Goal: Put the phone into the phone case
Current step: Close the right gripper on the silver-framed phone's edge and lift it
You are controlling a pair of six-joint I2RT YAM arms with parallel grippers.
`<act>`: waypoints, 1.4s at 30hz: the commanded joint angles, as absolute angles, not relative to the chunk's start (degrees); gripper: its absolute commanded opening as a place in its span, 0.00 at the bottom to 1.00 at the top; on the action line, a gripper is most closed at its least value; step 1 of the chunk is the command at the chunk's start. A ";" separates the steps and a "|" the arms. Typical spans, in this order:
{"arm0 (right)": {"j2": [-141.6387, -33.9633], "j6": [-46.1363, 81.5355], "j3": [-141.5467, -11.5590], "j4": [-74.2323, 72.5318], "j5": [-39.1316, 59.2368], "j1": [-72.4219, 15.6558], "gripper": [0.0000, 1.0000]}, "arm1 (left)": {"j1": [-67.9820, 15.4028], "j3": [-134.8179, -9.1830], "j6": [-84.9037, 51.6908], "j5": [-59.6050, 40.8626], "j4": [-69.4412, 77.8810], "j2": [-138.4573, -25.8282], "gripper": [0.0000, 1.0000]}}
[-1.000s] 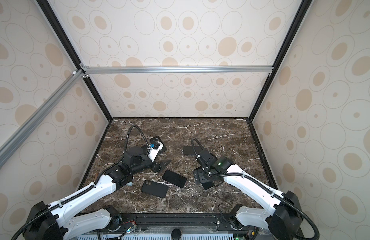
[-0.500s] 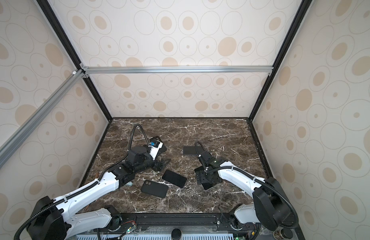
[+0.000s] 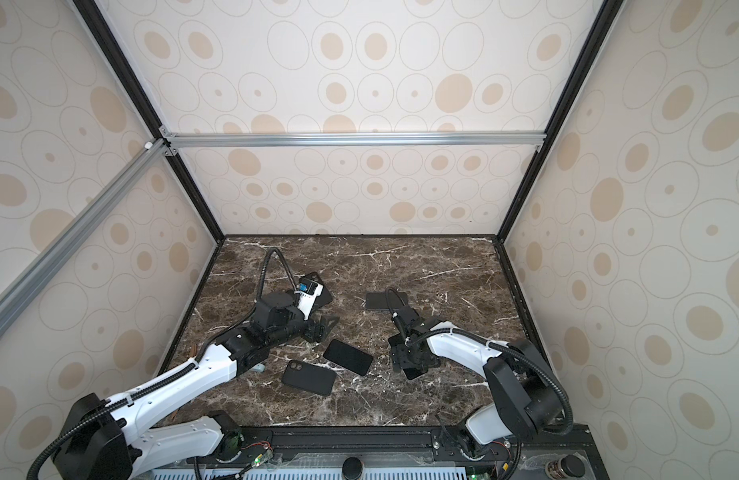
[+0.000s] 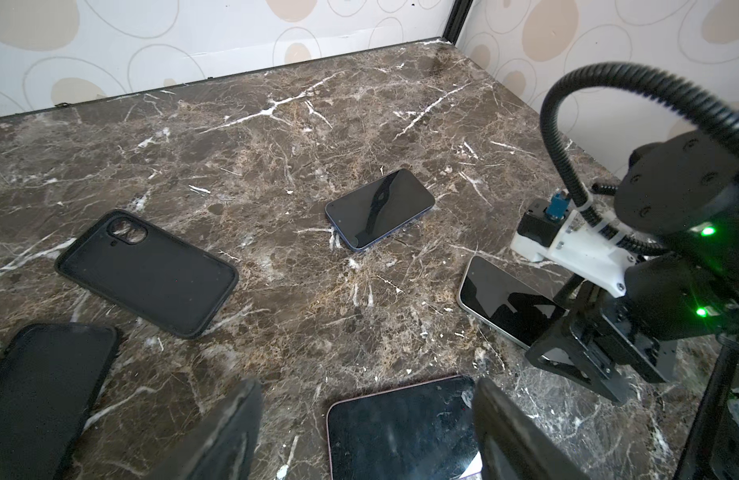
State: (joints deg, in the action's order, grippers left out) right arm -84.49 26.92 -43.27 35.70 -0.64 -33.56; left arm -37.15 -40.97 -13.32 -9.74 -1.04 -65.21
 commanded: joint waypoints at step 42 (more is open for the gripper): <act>-82.06 28.72 -40.44 27.98 -4.81 -34.76 0.42 | -37.51 -44.71 -13.18 0.44 -0.70 -60.67 0.81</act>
